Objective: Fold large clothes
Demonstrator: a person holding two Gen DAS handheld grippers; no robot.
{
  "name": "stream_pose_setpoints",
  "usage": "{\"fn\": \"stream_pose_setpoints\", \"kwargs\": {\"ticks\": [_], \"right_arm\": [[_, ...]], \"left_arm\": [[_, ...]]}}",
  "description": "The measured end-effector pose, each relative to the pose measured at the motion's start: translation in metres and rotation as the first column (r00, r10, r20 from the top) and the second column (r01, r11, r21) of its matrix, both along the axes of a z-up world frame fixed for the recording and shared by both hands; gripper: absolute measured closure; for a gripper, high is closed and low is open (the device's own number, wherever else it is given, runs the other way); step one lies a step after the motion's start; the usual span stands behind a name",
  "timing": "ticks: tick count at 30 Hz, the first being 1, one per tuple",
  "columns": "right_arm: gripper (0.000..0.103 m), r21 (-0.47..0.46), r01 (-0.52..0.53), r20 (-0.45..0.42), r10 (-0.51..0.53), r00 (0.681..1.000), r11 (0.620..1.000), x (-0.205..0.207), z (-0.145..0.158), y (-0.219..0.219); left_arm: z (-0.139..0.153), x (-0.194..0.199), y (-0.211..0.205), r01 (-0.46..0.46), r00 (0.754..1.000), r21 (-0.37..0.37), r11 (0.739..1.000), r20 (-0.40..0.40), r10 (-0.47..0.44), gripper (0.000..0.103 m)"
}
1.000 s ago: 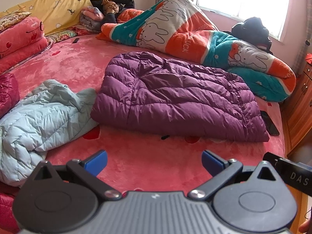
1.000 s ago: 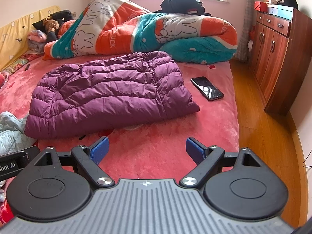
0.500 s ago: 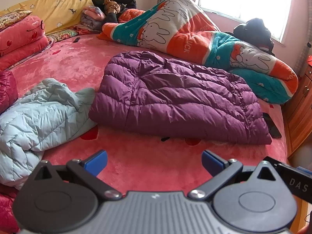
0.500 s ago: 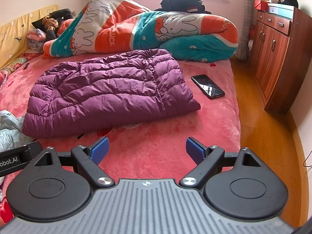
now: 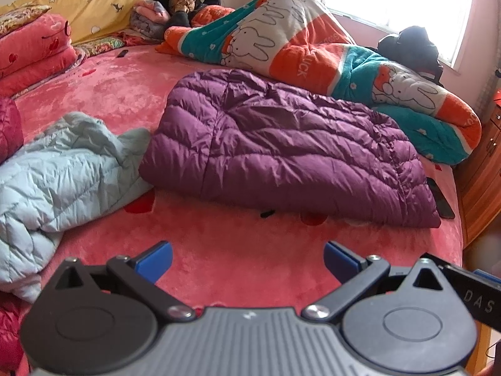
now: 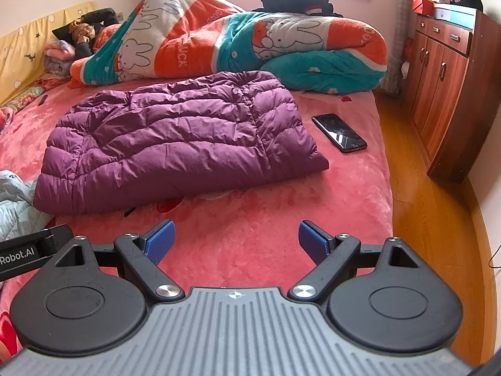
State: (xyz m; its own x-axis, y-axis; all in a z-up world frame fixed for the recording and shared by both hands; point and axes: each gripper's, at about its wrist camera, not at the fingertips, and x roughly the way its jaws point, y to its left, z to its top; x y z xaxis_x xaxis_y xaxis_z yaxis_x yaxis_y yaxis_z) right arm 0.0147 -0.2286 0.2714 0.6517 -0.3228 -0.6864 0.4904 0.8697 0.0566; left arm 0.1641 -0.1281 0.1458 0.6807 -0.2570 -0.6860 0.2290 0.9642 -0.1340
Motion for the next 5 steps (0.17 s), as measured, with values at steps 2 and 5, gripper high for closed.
{"fn": "stream_pose_setpoints", "kwargs": {"ticks": [2, 5], "right_arm": [[0.0, 0.0, -0.004, -0.003, 0.004, 1.0, 1.0, 0.0, -0.002, 0.0], [0.0, 0.002, -0.011, -0.011, 0.011, 1.0, 1.0, 0.0, -0.006, 0.001]], "left_arm": [[-0.006, -0.002, 0.003, 0.003, 1.0, 0.001, 1.0, -0.013, -0.003, 0.001], [-0.015, -0.008, 0.009, 0.005, 0.999, 0.015, 1.0, -0.035, -0.004, 0.001]]}}
